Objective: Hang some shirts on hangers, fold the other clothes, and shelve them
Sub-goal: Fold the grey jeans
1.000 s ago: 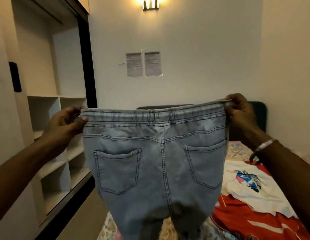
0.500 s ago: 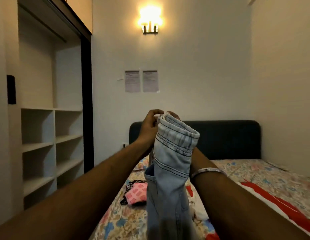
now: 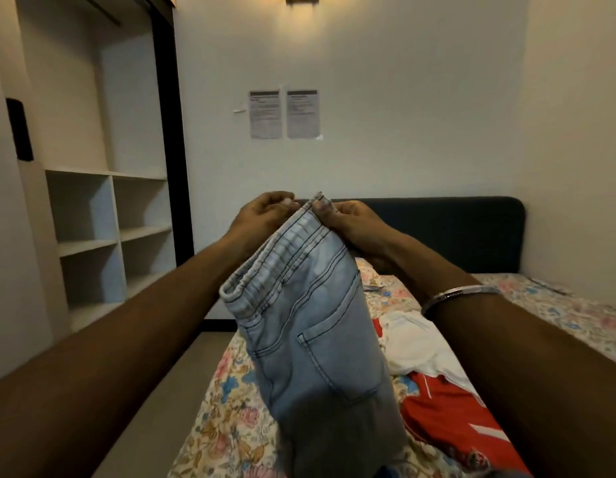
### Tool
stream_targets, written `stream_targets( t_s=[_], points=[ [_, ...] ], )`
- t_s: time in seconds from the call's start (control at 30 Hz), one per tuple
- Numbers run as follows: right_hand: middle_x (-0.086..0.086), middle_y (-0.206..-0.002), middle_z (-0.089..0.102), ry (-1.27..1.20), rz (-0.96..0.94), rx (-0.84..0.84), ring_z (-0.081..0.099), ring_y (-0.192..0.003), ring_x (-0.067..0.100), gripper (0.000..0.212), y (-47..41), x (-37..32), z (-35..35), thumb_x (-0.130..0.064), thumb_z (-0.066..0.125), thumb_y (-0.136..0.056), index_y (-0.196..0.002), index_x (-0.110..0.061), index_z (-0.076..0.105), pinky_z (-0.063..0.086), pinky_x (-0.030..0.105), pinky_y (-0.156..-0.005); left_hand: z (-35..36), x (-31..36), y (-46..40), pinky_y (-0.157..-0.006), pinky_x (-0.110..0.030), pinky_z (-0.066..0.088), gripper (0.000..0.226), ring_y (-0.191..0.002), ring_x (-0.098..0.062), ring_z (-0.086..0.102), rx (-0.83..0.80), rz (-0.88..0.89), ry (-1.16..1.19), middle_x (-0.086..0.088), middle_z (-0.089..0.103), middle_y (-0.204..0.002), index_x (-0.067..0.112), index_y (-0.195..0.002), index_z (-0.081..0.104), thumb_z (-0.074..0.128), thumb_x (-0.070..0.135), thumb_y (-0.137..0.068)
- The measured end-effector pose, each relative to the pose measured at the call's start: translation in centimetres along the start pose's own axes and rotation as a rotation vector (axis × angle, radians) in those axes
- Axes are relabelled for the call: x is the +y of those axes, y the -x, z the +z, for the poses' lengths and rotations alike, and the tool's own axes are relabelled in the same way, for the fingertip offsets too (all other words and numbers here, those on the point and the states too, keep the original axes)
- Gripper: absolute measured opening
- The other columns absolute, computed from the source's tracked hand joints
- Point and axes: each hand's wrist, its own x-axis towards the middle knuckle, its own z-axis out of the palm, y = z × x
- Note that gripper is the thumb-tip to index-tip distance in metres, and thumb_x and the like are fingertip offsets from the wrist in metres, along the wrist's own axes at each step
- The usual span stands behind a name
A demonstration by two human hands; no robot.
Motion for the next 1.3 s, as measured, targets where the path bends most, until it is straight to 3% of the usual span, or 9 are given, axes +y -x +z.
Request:
stream_targets(
  t_s=[0.1, 0.2, 0.3, 0.57, 0.7, 0.83, 1.03, 1.17, 1.3],
  points=[
    [0.020, -0.107, 0.073, -0.092, -0.044, 0.183, 0.070, -0.104, 0.039, 0.070, 1.3, -0.5, -0.5, -0.061, 0.076, -0.077, -0.110, 0.000, 0.068, 0.057, 0.056, -0.091, -1.7, -0.3, 2.9, -0.081, -0.036, 0.061, 0.065, -0.099, -0.017, 0.072, -0.121, -0.164, 0.015, -0.002, 0.073, -0.113, 0.023, -0.122, 0.063, 0.062, 0.073, -0.081],
    [0.021, -0.107, 0.072, -0.086, -0.038, 0.314, 0.071, -0.096, 0.033, 0.055, 1.4, -0.3, -1.1, -0.048, 0.070, -0.090, -0.112, 0.002, 0.063, 0.060, 0.049, -0.086, -2.1, -3.2, 5.1, -0.079, -0.033, 0.062, 0.059, -0.098, -0.017, 0.072, -0.133, -0.149, -0.318, 0.000, 0.072, -0.108, 0.023, -0.120, 0.059, 0.089, 0.041, -0.073],
    [0.009, -0.098, 0.071, -0.087, -0.037, 0.299, 0.070, -0.086, 0.020, 0.039, 1.5, -0.1, -1.3, -0.045, 0.067, -0.093, -0.106, -0.008, 0.061, 0.059, 0.033, -0.074, -2.6, -4.8, 4.6, -0.070, -0.028, 0.061, 0.017, -0.092, -0.022, 0.071, 0.052, -0.103, -0.178, 0.004, 0.076, -0.086, 0.016, -0.101, 0.066, 0.075, 0.011, -0.087],
    [0.011, -0.110, 0.074, 0.107, 0.036, -0.039, 0.073, -0.100, 0.022, 0.046, 4.0, 0.1, -2.7, -0.033, 0.076, -0.086, -0.120, -0.005, 0.064, 0.059, 0.031, -0.081, -3.6, -3.9, 3.4, -0.070, -0.032, 0.059, 0.010, -0.074, -0.010, 0.065, 0.342, 0.271, -0.001, 0.001, 0.067, -0.086, 0.020, -0.103, 0.057, 0.065, 0.016, -0.098],
    [0.008, -0.106, 0.076, 0.328, 0.217, -0.221, 0.072, -0.102, 0.025, 0.036, 5.1, 2.1, -2.8, -0.032, 0.077, -0.083, -0.110, -0.009, 0.071, 0.059, 0.035, -0.085, -3.1, -5.3, 6.3, -0.066, -0.026, 0.061, 0.047, -0.082, -0.008, 0.073, 0.003, 0.014, -0.314, 0.003, 0.071, -0.101, 0.021, -0.127, 0.056, 0.079, 0.027, -0.086],
    [0.011, -0.103, 0.076, 0.365, 0.293, -0.314, 0.073, -0.100, 0.026, 0.039, 6.3, 5.9, -1.6, -0.032, 0.078, -0.084, -0.106, -0.001, 0.071, 0.059, 0.040, -0.090, -3.0, -7.4, 8.1, -0.067, -0.015, 0.054, 0.029, -0.079, -0.002, 0.072, -0.643, -0.364, -0.836, 0.016, 0.076, -0.082, 0.025, -0.088, 0.075, 0.094, 0.028, -0.067],
    [0.012, -0.118, 0.072, 0.216, 0.452, -0.497, 0.068, -0.111, 0.032, 0.047, 7.5, 11.2, -1.2, -0.031, 0.081, -0.080, -0.120, -0.009, 0.069, 0.051, 0.054, -0.101, -4.6, -8.1, 6.3, -0.076, -0.030, 0.059, 0.015, -0.085, -0.019, 0.075, -0.743, -0.366, -0.742, 0.001, 0.079, -0.086, 0.018, -0.084, 0.080, 0.090, 0.016, -0.073],
    [-0.005, -0.117, 0.070, 0.431, 0.699, -0.737, 0.067, -0.105, 0.019, 0.047, 7.5, 11.8, -0.8, -0.052, 0.071, -0.082, -0.124, -0.033, 0.062, 0.054, 0.033, -0.073, -5.3, -9.6, 6.4, -0.091, -0.039, 0.059, 0.033, -0.099, -0.020, 0.074, -0.988, -0.535, -0.734, -0.002, 0.078, -0.104, 0.011, -0.104, 0.077, 0.090, 0.012, -0.074],
    [0.005, -0.094, 0.060, 0.591, 0.870, -0.513, 0.055, -0.060, 0.016, 0.069, 4.1, 14.8, 0.6, -0.074, 0.062, -0.079, -0.114, -0.015, 0.062, 0.041, 0.022, -0.048, -4.4, -13.8, 2.6, -0.074, -0.033, 0.060, 0.046, -0.077, -0.014, 0.069, -0.716, -0.399, -1.533, 0.007, 0.071, -0.079, 0.025, -0.094, 0.074, 0.090, 0.055, -0.063]
  ],
)
